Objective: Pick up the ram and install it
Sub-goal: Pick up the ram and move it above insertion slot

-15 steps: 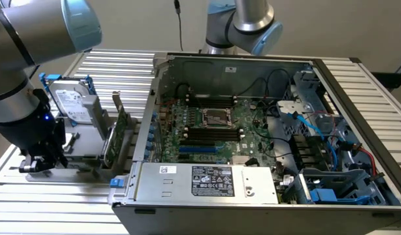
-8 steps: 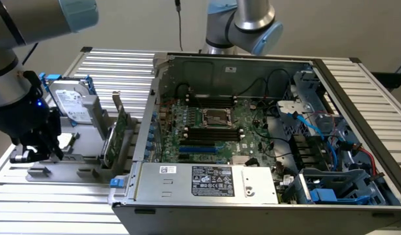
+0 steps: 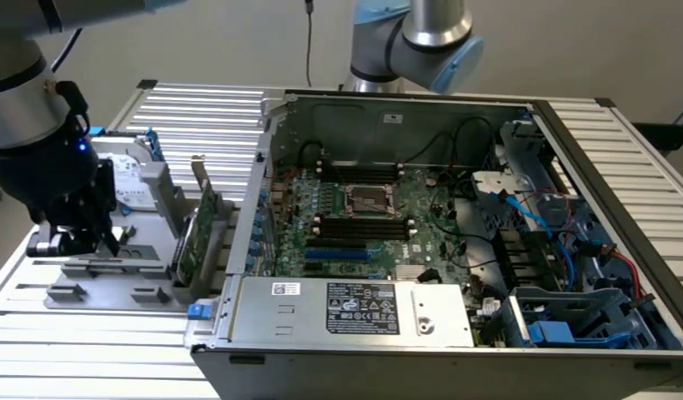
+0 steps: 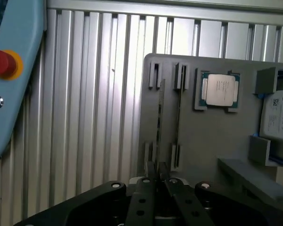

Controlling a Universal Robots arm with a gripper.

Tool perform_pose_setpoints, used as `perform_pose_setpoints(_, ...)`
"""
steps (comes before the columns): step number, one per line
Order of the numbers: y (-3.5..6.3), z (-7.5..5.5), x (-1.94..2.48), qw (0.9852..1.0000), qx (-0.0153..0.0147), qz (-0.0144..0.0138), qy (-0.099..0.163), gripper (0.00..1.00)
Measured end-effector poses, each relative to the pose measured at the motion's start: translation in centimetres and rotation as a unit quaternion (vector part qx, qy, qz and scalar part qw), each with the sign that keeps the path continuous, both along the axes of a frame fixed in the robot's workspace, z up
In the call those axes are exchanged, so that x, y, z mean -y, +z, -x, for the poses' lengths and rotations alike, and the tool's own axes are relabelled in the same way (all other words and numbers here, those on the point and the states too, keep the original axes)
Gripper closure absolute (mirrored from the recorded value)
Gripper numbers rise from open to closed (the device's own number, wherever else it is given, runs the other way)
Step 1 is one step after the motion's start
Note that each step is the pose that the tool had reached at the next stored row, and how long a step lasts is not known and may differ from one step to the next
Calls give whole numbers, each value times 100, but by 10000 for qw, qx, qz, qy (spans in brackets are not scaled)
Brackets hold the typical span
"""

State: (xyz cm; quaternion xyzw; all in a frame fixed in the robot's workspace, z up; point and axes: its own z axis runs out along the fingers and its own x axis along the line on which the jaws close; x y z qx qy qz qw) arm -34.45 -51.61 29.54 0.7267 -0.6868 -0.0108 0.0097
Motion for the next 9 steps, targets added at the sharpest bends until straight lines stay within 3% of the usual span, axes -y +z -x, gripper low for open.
perform_pose_setpoints(9, 401, -411, 0, 10000, -51, -5, 16, 86)
